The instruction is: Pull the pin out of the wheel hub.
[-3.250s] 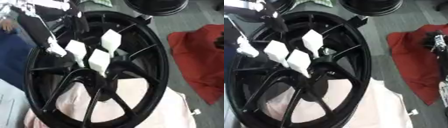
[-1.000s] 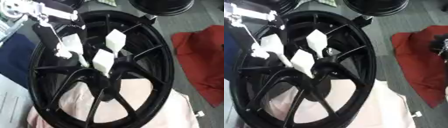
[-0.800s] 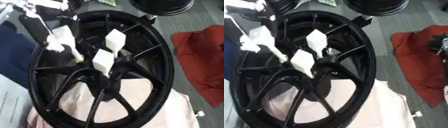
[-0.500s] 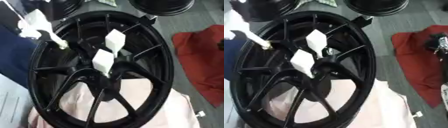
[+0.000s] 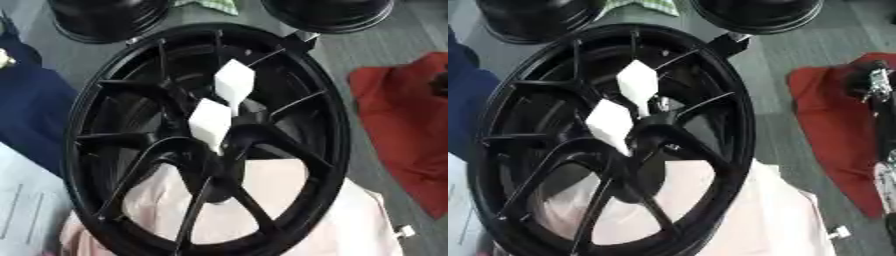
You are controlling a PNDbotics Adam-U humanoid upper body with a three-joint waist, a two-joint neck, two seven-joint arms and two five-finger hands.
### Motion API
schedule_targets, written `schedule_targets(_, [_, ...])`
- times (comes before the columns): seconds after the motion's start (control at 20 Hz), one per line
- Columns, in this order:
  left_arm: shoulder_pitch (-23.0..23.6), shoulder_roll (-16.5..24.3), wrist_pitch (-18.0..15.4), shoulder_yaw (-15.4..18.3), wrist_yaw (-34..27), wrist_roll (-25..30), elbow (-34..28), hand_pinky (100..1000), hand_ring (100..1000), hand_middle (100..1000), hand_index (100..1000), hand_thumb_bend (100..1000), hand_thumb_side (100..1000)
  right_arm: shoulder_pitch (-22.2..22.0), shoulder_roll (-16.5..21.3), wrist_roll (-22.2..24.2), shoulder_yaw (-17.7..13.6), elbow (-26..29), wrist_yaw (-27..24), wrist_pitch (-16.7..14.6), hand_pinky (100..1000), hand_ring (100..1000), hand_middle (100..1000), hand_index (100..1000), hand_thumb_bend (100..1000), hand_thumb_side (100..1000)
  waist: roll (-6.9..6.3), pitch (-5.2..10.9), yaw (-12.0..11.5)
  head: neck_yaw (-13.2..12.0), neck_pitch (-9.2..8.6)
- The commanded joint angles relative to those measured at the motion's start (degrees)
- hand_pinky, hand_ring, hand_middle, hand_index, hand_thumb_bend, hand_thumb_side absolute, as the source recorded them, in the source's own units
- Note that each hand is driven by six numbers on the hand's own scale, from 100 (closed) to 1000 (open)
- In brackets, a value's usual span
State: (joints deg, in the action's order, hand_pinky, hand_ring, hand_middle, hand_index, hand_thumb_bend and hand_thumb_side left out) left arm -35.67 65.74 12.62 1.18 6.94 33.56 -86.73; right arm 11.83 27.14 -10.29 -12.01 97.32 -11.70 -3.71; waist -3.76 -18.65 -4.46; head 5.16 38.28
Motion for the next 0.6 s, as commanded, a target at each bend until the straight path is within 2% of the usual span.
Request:
schedule_targets(0.05, [3.5, 3.2, -0.3, 4.3, -1.8, -4.2, 3.5, 680, 605, 410, 596, 434, 142, 0.4, 1.6, -0.4, -0.8, 1.6, 0.3, -0.1, 749, 669, 595, 715, 100, 771, 0.22, 1.3, -0.3, 0.4, -0.61])
schedule_targets(0.1, [5.1, 3.0, -0.7, 4.9, -2.2, -5.1, 4.1, 718, 674, 515, 686, 485, 175, 0.5, 1.6, -0.4, -0.8, 1.6, 0.3, -0.1, 749, 668, 595, 715, 100, 771, 0.31, 1.25, -0.4, 0.5, -0.77])
schedule_targets(0.15, [6.4, 2.8, -1.3, 5.4, -2.6, -5.8, 4.6, 743, 719, 576, 730, 523, 203, 0.5, 1.5, -0.4, -0.8, 1.7, 0.3, -0.1, 749, 668, 595, 715, 100, 771, 0.38, 1.21, -0.4, 0.5, -0.89])
schedule_targets(0.2, [7.4, 2.5, -1.9, 5.8, -3.0, -6.6, 4.9, 787, 823, 742, 848, 768, 456, 0.5, 1.5, -0.5, -0.9, 1.7, 0.2, -0.1, 749, 668, 595, 714, 100, 772, 0.44, 1.18, -0.4, 0.5, -1.01])
schedule_targets(0.25, [8.1, 2.0, -2.6, 6.2, -3.6, -7.7, 5.2, 792, 835, 766, 862, 787, 481, 0.5, 1.4, -0.5, -0.9, 1.7, 0.2, -0.1, 749, 668, 595, 715, 100, 773, 0.5, 1.16, -0.4, 0.5, -1.13])
schedule_targets(0.45, [9.8, 1.0, -4.7, 6.4, -5.9, -10.5, 5.2, 780, 826, 765, 856, 789, 505, 0.6, 1.0, -0.4, -0.8, 1.7, 0.1, -0.1, 749, 668, 595, 714, 100, 774, 0.77, 1.11, -0.2, 0.3, -1.69])
schedule_targets(0.5, [9.7, 0.8, -4.7, 6.5, -6.2, -11.2, 5.2, 760, 801, 730, 822, 778, 498, 0.6, 0.9, -0.4, -0.8, 1.7, 0.1, -0.1, 749, 668, 595, 714, 100, 773, 0.83, 1.14, -0.2, 0.1, -1.54])
schedule_targets(0.55, [9.4, 0.5, -4.4, 6.8, -6.5, -12.8, 5.1, 733, 764, 671, 782, 714, 479, 0.6, 0.9, -0.4, -0.8, 1.7, 0.0, -0.1, 749, 668, 595, 714, 100, 773, 0.91, 1.19, -0.1, 0.0, -1.38])
schedule_targets(0.6, [9.1, 0.1, -3.9, 7.1, -7.1, -15.0, 4.8, 717, 748, 642, 764, 695, 477, 0.5, 0.8, -0.4, -0.8, 1.7, 0.0, -0.1, 749, 668, 595, 714, 100, 773, 0.98, 1.22, -0.1, -0.1, -1.24])
